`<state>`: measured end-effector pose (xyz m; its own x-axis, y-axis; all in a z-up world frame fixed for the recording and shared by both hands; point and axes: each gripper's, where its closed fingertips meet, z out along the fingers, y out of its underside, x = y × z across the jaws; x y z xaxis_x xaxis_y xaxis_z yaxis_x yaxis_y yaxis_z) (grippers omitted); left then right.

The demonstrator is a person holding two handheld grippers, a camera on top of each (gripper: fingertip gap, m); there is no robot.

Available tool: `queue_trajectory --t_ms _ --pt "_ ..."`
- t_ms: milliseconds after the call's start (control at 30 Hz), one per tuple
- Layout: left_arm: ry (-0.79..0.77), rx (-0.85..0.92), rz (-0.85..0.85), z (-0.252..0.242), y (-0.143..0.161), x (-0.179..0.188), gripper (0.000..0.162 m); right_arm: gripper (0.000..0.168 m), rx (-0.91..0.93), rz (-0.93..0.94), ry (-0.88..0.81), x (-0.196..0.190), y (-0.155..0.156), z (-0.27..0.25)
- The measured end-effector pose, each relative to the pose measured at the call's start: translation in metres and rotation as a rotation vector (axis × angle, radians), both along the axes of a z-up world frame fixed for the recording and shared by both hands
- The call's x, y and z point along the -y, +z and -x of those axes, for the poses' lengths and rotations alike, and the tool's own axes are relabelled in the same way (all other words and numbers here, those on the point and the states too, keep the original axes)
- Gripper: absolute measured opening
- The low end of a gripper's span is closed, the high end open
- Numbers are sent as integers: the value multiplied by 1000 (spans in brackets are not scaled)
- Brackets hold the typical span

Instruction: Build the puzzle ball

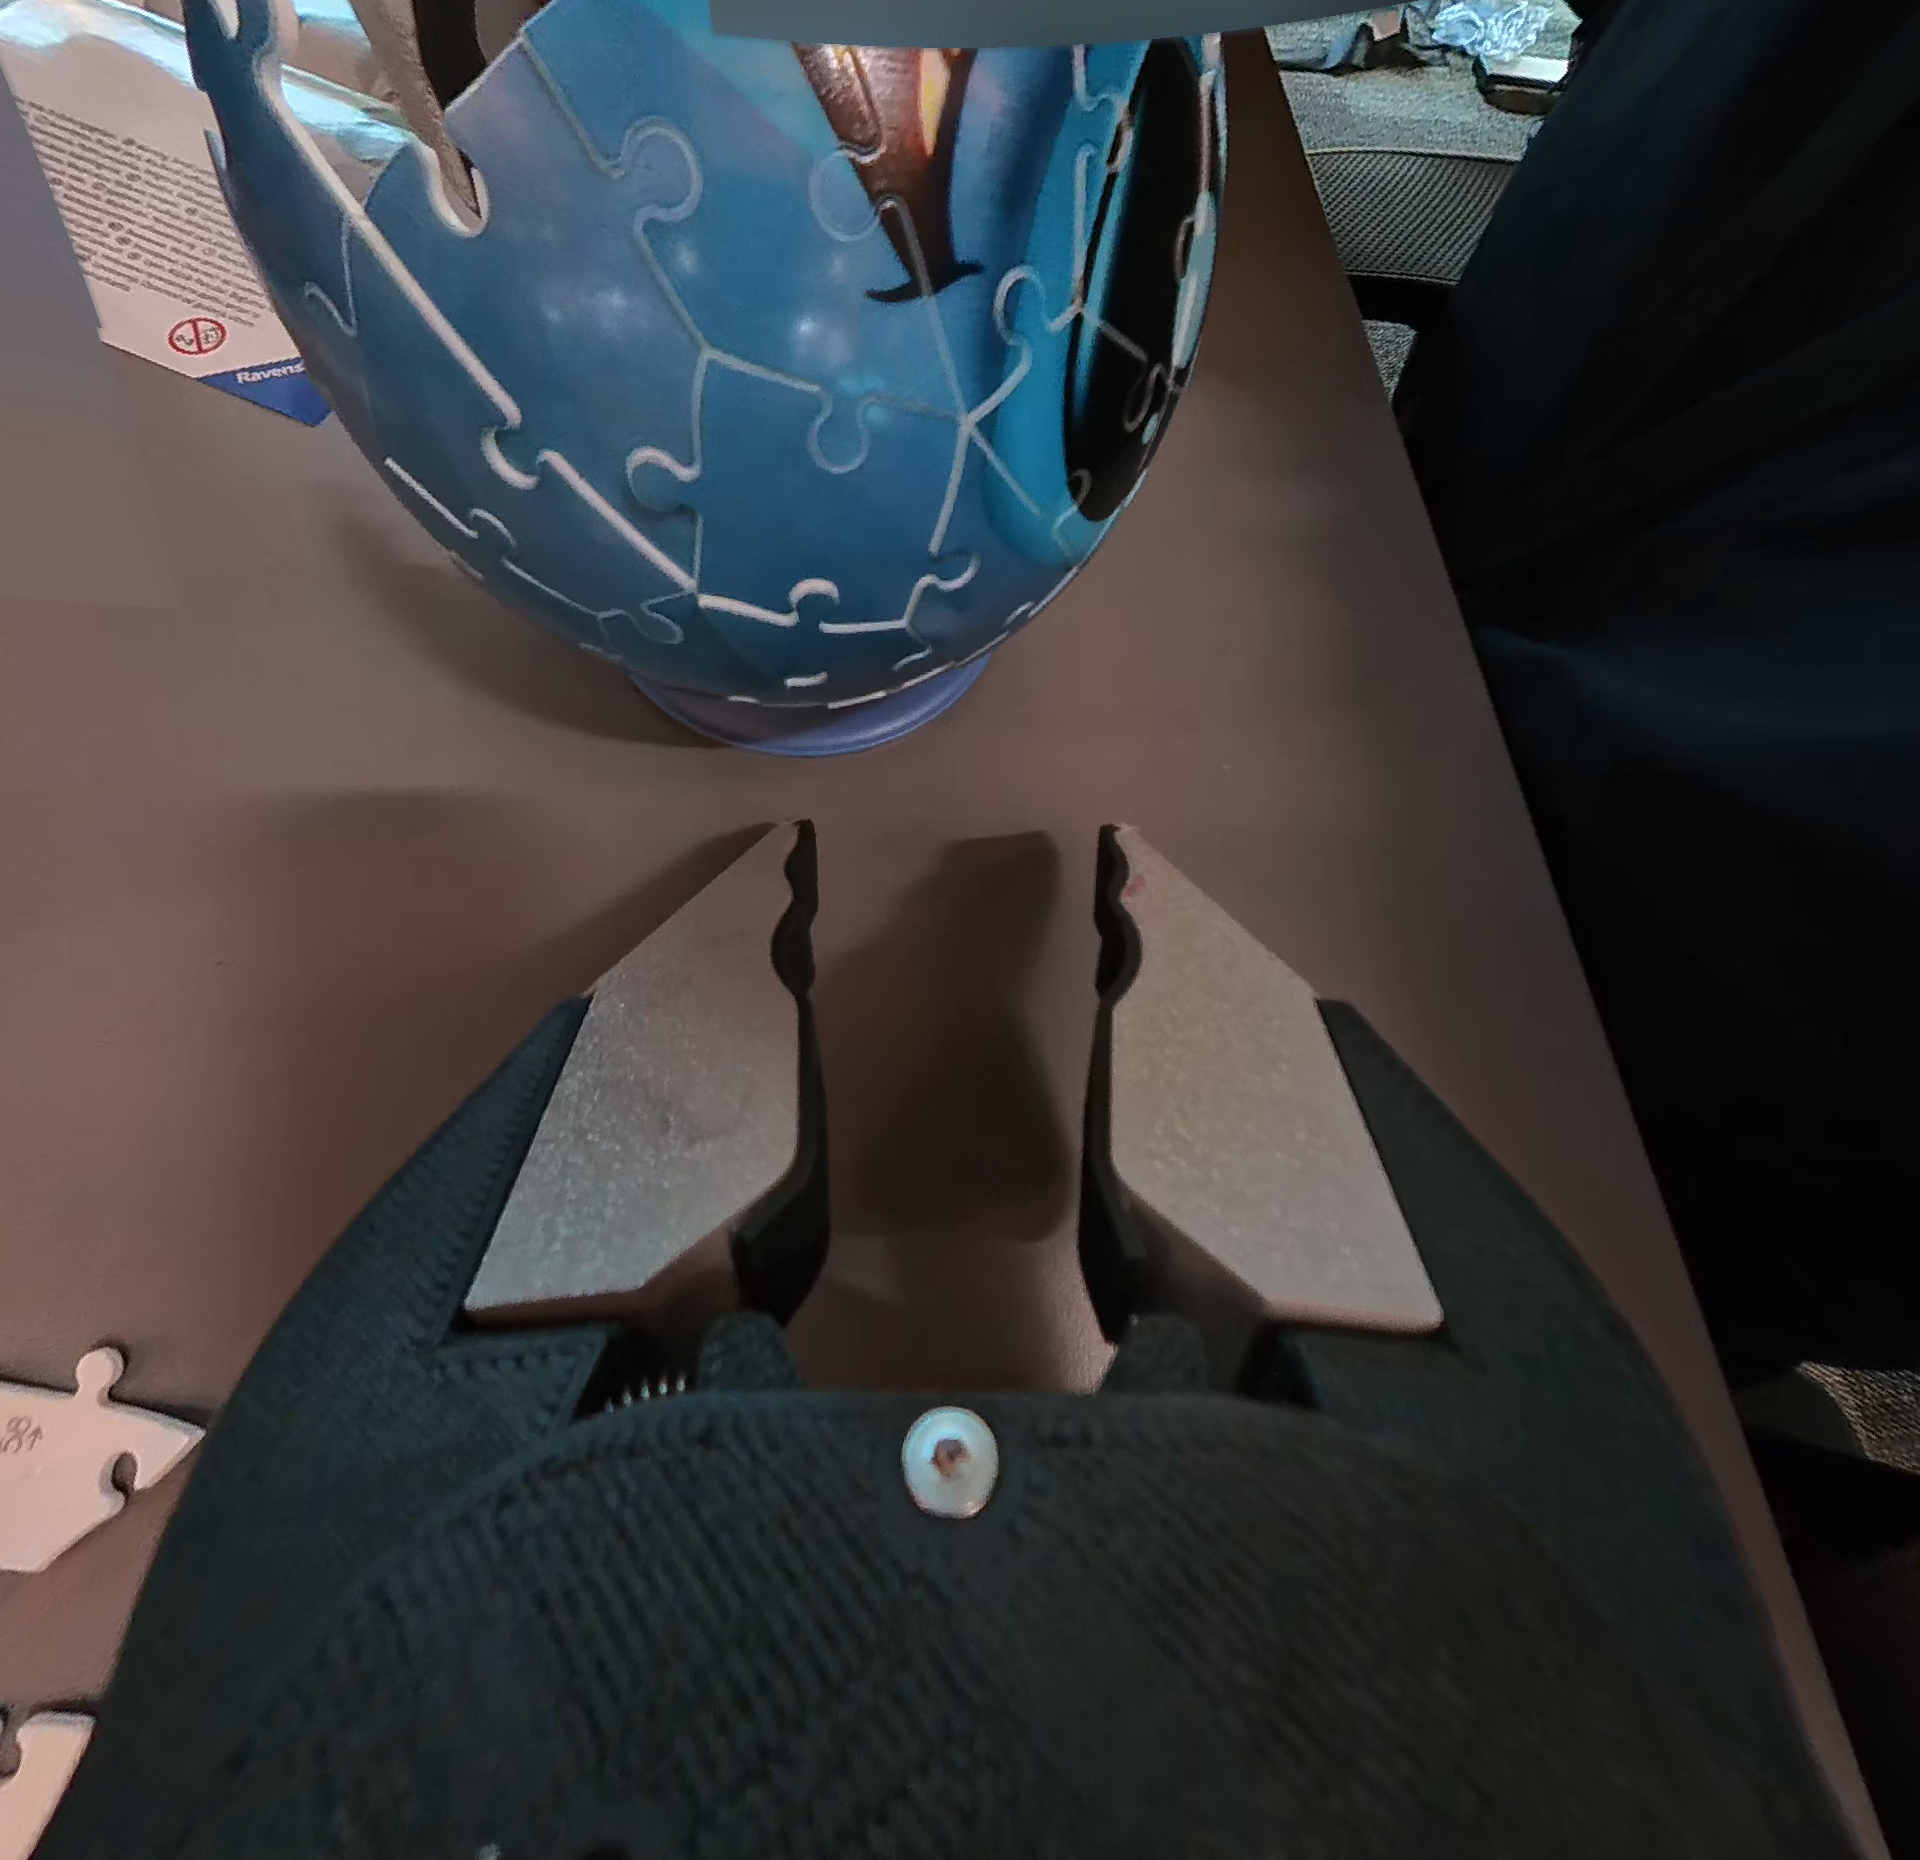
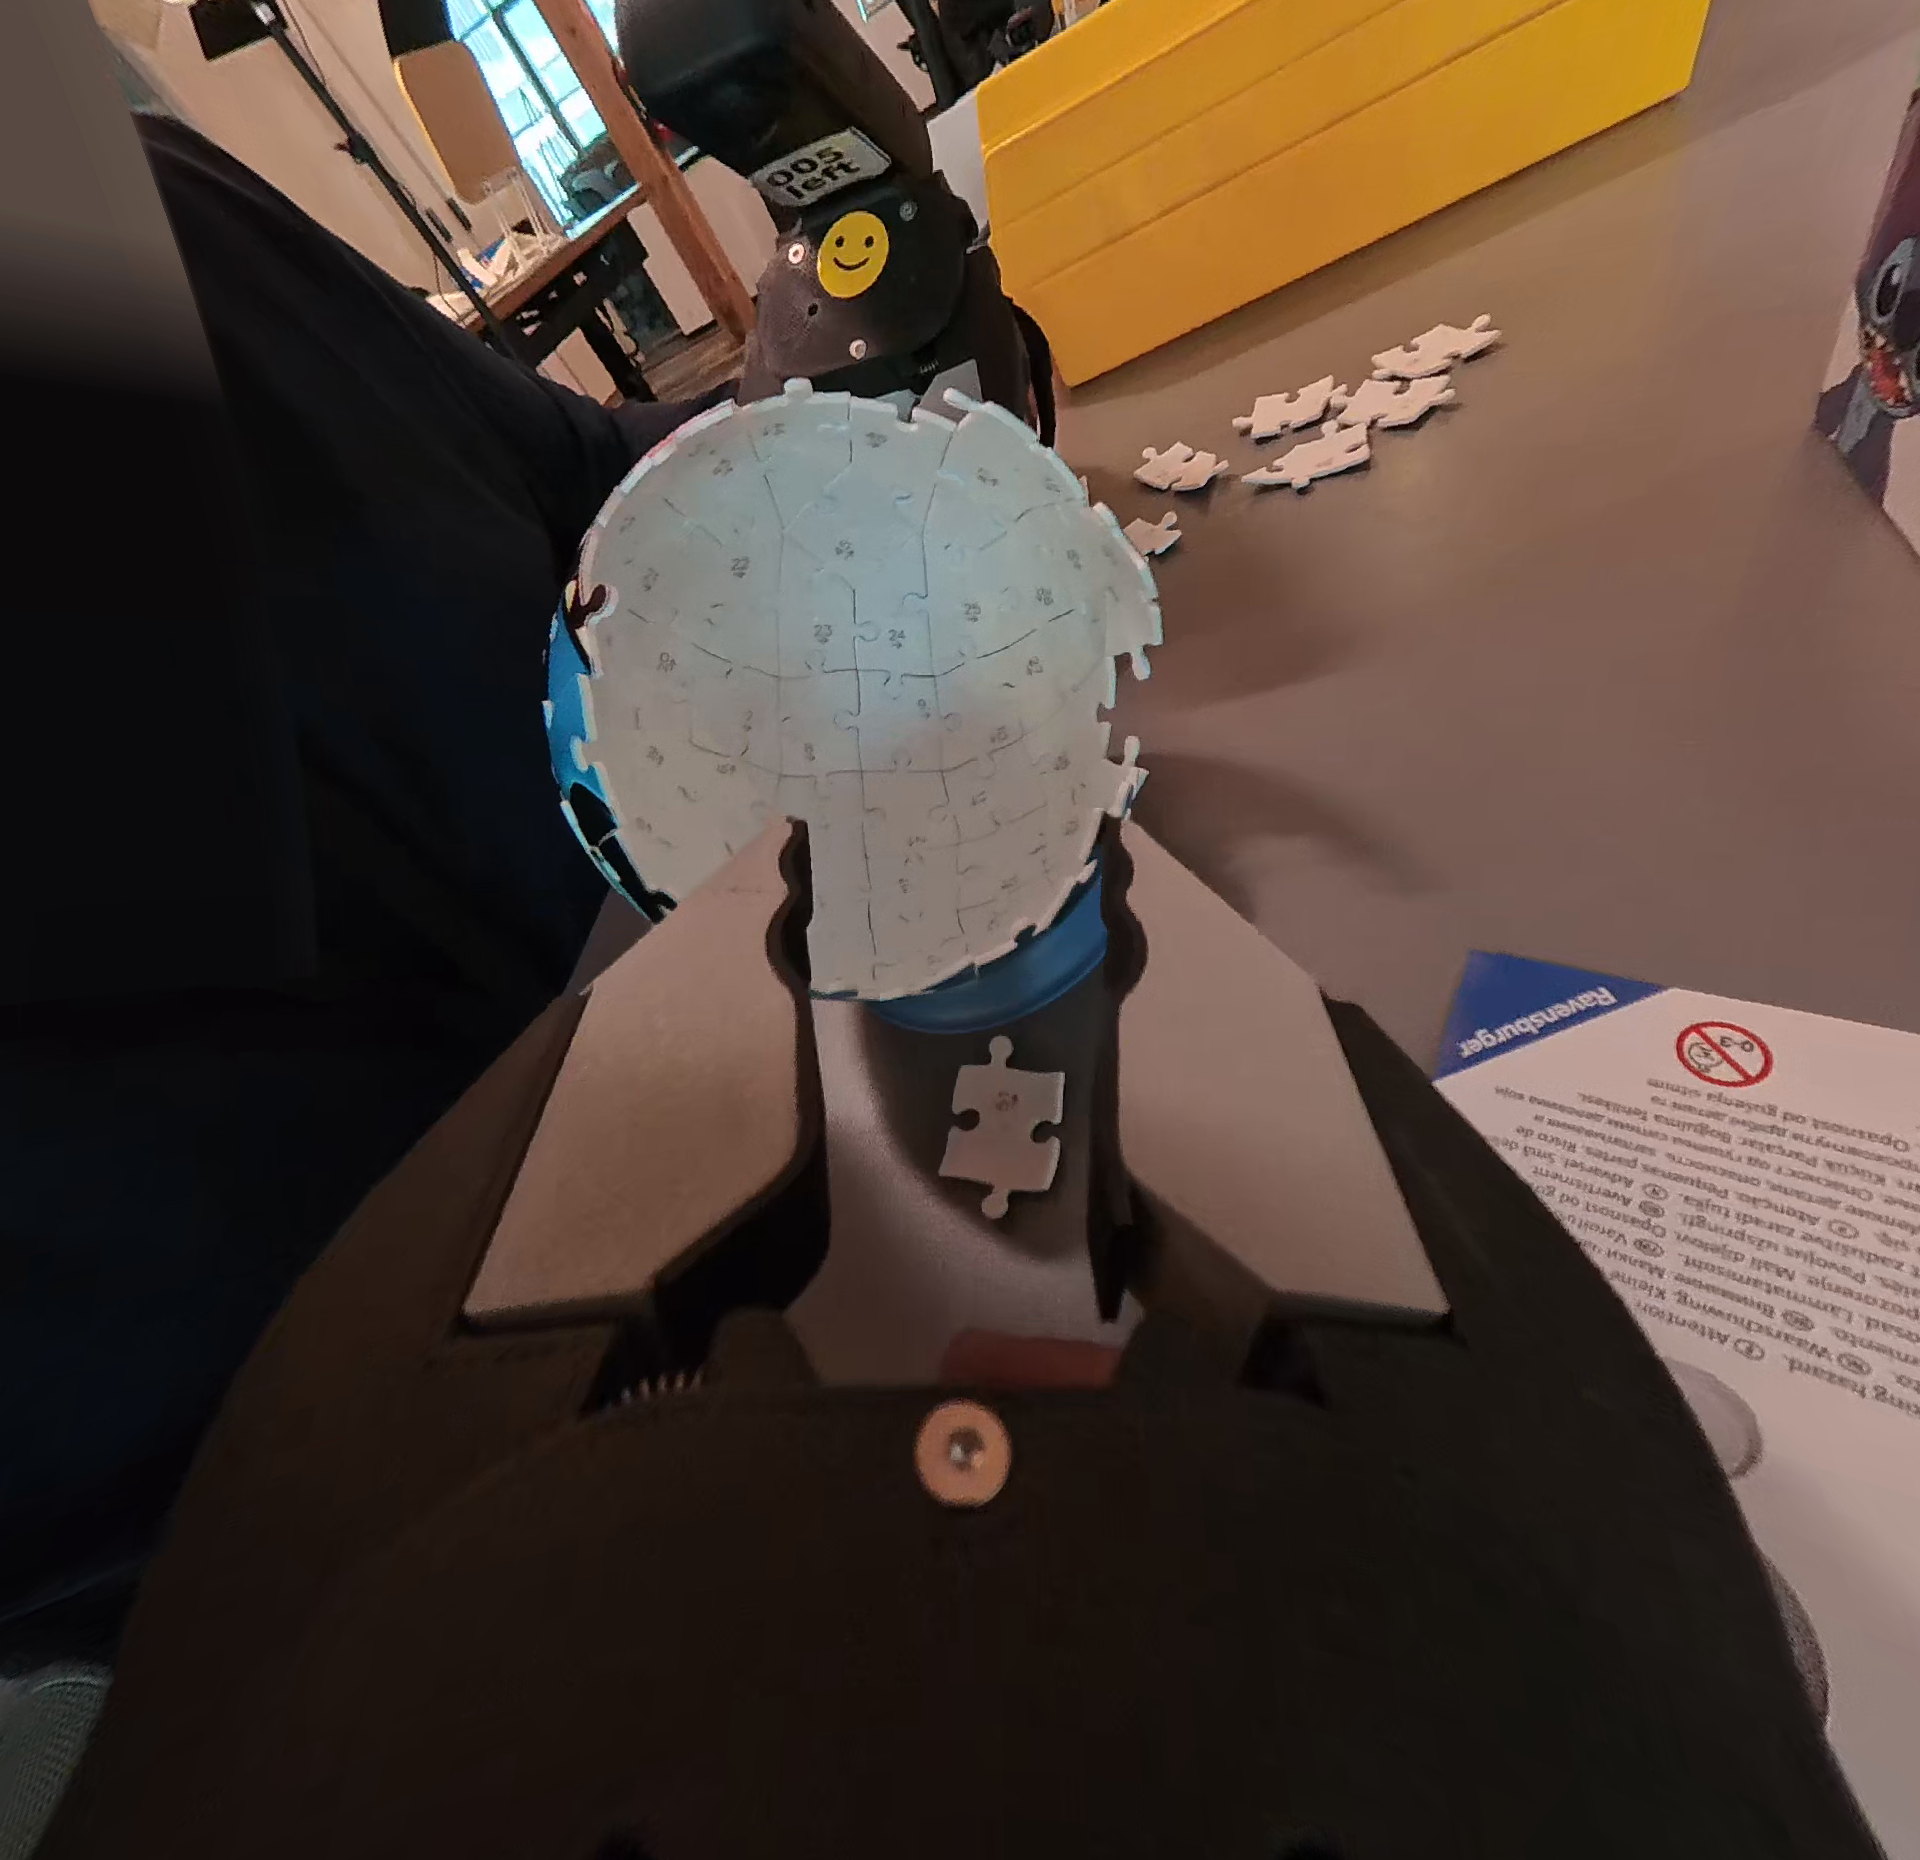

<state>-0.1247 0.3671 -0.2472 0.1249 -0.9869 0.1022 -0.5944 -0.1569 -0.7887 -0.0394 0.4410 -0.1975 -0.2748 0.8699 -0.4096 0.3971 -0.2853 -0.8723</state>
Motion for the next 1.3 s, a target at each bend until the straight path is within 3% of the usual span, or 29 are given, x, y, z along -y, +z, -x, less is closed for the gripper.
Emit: queue_trajectory --t_ms 333,533,1100,1300 --pt "2 -24 -20 4 -3 1 52 50 62 -69 28 3 -9 -13" --pt "-1 -38 -27 4 -5 1 52 53 -46 -57 -59 -12 12 -6" --pt "2 -41 -20 5 -5 1 52 46 57 -100 32 6 -8 -15" --pt "-1 -53 -26 5 -7 1 52 50 -62 -52 -42 -11 15 -9"
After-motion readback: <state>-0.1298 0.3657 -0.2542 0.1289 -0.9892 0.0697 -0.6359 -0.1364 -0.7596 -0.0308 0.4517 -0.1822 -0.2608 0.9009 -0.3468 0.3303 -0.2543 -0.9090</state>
